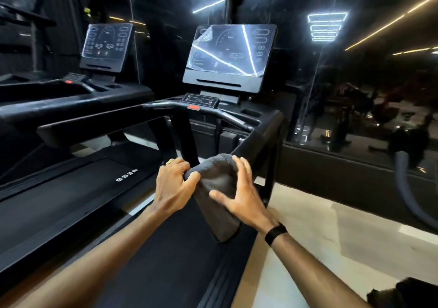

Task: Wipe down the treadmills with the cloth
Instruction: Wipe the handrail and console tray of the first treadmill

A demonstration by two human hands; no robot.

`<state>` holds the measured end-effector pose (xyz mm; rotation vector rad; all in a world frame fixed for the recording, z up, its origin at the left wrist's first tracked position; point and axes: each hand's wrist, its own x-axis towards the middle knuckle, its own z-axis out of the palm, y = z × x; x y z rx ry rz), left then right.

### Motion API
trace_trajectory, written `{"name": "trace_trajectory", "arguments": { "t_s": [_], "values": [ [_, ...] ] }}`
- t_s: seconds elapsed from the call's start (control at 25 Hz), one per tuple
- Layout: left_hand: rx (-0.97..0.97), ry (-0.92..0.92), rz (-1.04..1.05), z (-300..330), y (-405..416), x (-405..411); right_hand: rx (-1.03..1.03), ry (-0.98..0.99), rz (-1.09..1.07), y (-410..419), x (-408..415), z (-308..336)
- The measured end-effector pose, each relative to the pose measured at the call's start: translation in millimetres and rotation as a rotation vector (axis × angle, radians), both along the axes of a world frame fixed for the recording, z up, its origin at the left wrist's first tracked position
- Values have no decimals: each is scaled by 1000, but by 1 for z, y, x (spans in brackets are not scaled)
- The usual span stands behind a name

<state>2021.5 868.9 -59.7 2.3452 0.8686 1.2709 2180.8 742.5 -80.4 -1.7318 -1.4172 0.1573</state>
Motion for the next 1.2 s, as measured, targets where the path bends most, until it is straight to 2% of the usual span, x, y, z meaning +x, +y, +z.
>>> {"name": "trace_trajectory", "arguments": {
  "t_s": [0.12,0.28,0.36,0.52,0.64,0.84,0.92,1.0,1.08,1.16,1.2],
  "values": [
    [-128,-124,-18,-11,14,14,-65,-89,-119,28,-28,-29],
    [-366,-374,-192,-19,17,36,115,-98,-252,43,-33,-33],
    [-417,-414,-281,-19,15,49,180,-63,-272,48,-23,-32],
    [-452,-448,-322,-21,13,65,165,36,-334,64,-1,-26],
    [-512,-442,-315,-22,13,64,158,260,-467,76,21,-28],
    [-601,-381,-260,-19,8,64,474,720,-642,75,29,-59],
    [-609,-380,-265,-19,9,64,486,911,-735,66,14,-78],
    [-607,-375,-276,-20,9,64,393,1022,-688,48,-15,-86],
    [-601,-383,-286,-22,9,64,406,955,-750,43,-40,-83],
    [-615,-396,-298,-22,10,64,412,702,-848,47,-58,-61],
    [-621,-406,-300,-23,11,64,377,532,-822,52,-61,-51]
  ]
}}
